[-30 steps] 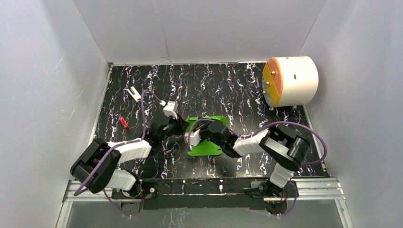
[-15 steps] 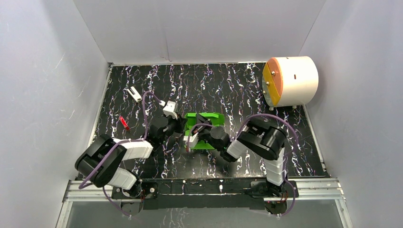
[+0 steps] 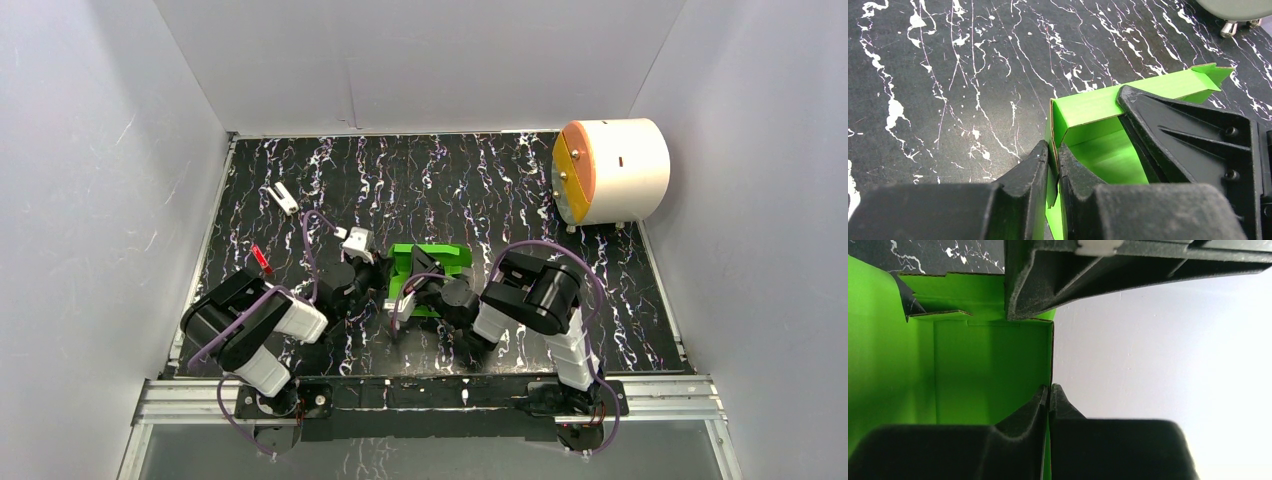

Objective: Fold the paper box

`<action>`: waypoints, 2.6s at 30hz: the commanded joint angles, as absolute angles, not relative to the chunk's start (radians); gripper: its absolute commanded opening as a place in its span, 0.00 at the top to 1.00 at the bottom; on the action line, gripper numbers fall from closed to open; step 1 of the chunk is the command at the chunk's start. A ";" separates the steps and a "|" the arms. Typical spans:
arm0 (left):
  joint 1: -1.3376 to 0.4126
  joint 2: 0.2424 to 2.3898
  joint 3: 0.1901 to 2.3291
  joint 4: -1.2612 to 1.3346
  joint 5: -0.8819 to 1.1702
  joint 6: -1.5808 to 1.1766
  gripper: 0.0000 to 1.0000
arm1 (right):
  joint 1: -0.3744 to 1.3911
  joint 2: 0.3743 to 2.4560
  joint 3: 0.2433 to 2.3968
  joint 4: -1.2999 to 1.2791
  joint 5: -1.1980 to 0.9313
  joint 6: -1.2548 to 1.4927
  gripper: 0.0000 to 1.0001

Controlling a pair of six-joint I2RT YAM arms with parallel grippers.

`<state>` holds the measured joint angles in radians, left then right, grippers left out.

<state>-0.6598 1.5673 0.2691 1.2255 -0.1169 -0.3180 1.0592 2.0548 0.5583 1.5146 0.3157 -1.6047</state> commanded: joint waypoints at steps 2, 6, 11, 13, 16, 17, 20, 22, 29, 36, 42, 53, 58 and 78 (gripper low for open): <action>-0.700 1.617 0.237 1.324 -0.138 -0.313 0.90 | 1.089 2.062 0.547 1.697 0.308 -1.631 0.87; -0.711 1.628 0.225 1.348 -0.173 -0.301 0.93 | 1.089 2.048 0.539 1.708 0.328 -1.634 0.81; -0.713 1.631 0.217 1.351 -0.222 -0.288 0.97 | 1.089 1.980 0.518 1.614 0.346 -1.570 0.80; -0.713 1.630 0.216 1.351 -0.227 -0.288 0.98 | 1.089 1.960 0.508 1.587 0.355 -1.552 0.80; -0.714 1.626 0.215 1.354 -0.238 -0.284 0.98 | 1.089 1.949 0.491 1.601 0.381 -1.554 0.79; -0.714 1.626 0.213 1.353 -0.240 -0.280 0.99 | 1.089 1.946 0.486 1.604 0.387 -1.553 0.78; -0.714 1.621 0.211 1.353 -0.246 -0.277 0.99 | 1.088 1.902 0.474 1.540 0.392 -1.509 0.78; -0.714 1.614 0.208 1.353 -0.253 -0.274 0.99 | 1.088 1.864 0.465 1.470 0.393 -1.466 0.77; -0.713 1.593 0.199 1.353 -0.278 -0.256 1.00 | 1.077 1.727 0.451 1.257 0.393 -1.357 0.77; -0.714 1.565 0.194 1.353 -0.257 -0.232 1.00 | 1.004 1.498 0.530 0.782 0.210 -1.107 0.69; -0.713 1.566 0.198 1.353 -0.238 -0.219 1.00 | 0.863 1.388 0.613 0.488 -0.028 -1.043 0.59; -0.713 1.556 0.198 1.351 -0.223 -0.201 1.00 | 0.650 1.492 0.941 0.030 -0.366 -1.136 0.54; -0.713 1.544 0.195 1.351 -0.223 -0.190 1.00 | 0.630 1.565 1.069 -0.104 -0.423 -1.204 0.53; -0.713 1.532 0.193 1.350 -0.216 -0.170 1.00 | 0.630 1.738 1.214 -0.215 -0.429 -1.294 0.58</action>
<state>-0.7132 1.5665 0.2020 1.3224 -0.2188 -0.2073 0.6312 1.7256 1.1664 -0.1848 -0.3958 -1.2388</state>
